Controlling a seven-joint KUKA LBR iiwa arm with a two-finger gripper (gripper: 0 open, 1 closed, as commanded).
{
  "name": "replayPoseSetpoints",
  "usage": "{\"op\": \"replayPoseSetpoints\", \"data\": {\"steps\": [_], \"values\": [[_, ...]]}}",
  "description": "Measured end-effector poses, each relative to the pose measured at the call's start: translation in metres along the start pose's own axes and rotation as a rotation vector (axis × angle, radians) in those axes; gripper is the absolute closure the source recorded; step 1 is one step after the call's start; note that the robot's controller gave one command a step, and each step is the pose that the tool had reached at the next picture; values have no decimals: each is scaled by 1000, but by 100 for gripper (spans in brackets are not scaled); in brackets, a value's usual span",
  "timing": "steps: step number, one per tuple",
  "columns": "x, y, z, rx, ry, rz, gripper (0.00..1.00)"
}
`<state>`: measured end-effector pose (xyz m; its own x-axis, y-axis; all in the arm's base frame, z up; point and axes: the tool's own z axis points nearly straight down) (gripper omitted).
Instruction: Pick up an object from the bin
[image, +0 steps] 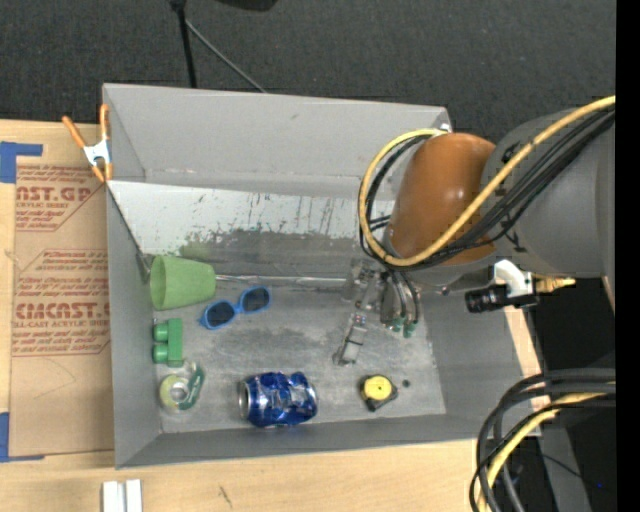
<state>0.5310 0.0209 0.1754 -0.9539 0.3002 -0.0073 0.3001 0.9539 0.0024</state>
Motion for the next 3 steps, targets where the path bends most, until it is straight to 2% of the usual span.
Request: {"op": "replayPoseSetpoints", "data": {"steps": [1,2,3], "values": [[52,-3,17,4,13,-28,0],[-14,-106,8,3,4,-366,0],[18,-103,105,-2,-2,-1012,0]]}}
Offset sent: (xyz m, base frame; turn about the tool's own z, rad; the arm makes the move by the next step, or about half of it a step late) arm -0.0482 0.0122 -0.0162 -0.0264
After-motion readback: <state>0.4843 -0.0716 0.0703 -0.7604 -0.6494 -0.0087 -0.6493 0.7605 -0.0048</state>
